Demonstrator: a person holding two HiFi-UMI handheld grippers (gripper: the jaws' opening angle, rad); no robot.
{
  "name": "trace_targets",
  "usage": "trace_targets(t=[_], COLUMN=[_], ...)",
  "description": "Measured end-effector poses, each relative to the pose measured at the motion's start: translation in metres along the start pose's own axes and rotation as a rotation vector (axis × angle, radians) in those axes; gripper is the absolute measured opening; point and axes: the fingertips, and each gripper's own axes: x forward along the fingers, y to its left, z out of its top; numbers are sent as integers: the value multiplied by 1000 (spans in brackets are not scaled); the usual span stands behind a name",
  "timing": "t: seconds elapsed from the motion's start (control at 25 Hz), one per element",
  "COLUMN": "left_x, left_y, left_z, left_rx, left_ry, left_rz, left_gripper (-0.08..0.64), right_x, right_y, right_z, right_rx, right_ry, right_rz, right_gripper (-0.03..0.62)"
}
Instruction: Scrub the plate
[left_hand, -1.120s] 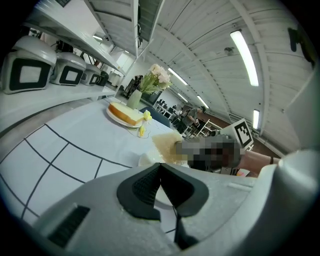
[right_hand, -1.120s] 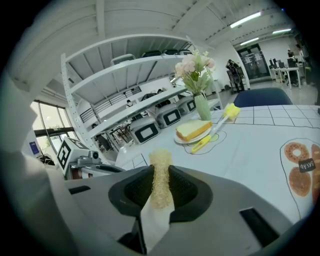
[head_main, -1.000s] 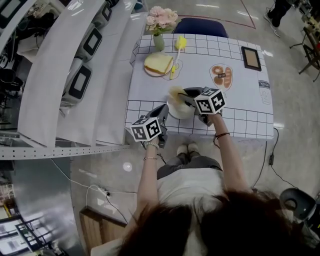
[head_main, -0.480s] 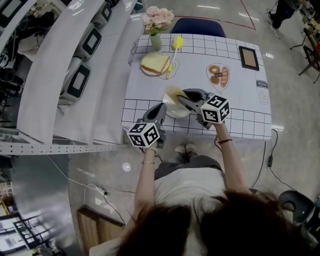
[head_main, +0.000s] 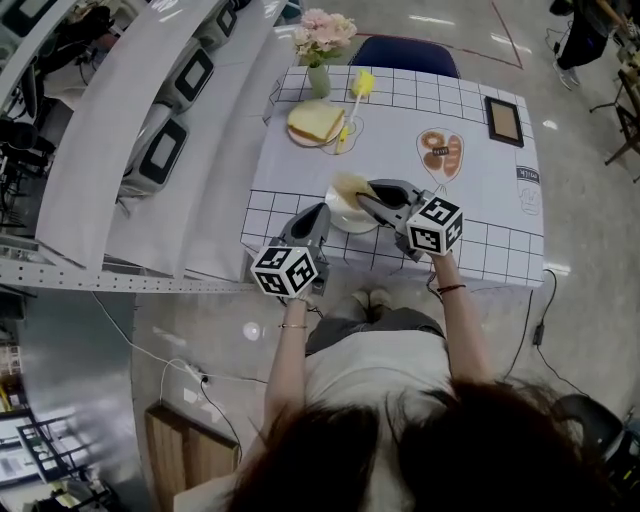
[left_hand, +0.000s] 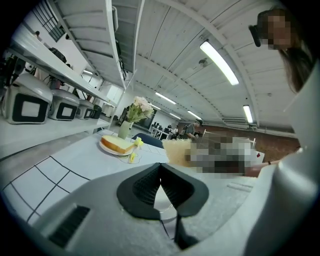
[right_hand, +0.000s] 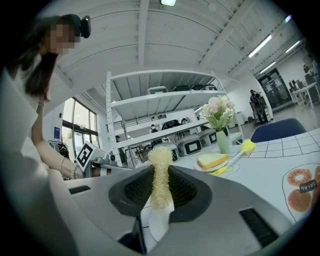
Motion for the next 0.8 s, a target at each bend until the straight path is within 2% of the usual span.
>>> trace_targets(t=[0.8], left_x=[-11], left_y=[-13], left_z=[6], left_rx=[62], left_ry=[-39], left_rz=[30], left_gripper=[11], right_x=[-8], right_y=[16], right_z=[-3], right_rx=[-36], right_ry=[12], right_rz=[42], right_gripper=[78])
